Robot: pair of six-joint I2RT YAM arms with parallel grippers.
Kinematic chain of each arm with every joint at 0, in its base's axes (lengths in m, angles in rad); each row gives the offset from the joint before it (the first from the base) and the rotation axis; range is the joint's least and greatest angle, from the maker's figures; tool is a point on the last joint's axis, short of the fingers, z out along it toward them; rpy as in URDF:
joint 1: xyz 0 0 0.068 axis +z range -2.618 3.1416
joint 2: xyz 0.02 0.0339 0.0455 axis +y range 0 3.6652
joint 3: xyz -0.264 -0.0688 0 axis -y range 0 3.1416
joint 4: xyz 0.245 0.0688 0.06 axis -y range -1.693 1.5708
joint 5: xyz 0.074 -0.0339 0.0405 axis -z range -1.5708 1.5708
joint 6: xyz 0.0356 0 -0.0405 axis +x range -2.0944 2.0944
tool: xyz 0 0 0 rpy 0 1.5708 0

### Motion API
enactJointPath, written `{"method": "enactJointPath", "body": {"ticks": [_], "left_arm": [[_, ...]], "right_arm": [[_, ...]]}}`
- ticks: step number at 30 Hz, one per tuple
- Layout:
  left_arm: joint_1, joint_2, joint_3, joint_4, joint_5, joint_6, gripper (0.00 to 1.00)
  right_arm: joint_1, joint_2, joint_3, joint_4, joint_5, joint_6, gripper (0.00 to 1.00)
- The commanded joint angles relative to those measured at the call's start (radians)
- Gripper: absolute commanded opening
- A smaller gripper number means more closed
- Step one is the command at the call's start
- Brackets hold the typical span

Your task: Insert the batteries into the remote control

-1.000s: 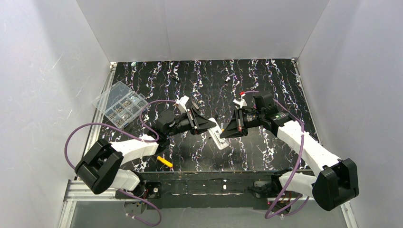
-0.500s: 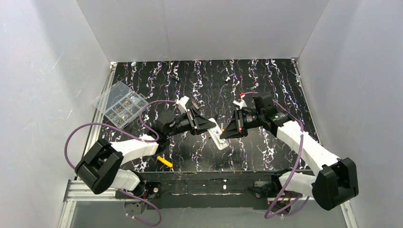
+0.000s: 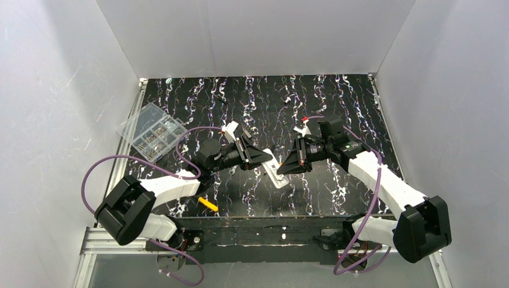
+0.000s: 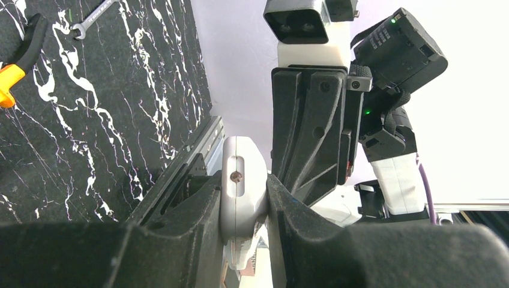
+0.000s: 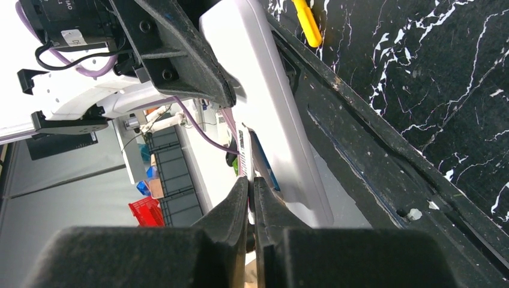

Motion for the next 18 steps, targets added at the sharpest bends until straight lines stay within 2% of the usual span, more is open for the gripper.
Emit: {"method": "enactJointPath", "body": {"ticks": [1,9,18], "left_arm": [[-0.005,-0.023,0.042,0.112,0.045,-0.009,0.0],[-0.004,-0.025,0.038,0.112,0.046,-0.01,0.0],[-0.004,-0.028,0.035,0.111,0.045,-0.007,0.0]], "right_arm": [[-0.004,0.015,0.019,0.012,0.06,-0.011,0.14],[-0.004,0.01,0.063,-0.084,0.116,-0.075,0.28],[-0.004,0.004,0.087,-0.115,0.136,-0.09,0.34]]}}
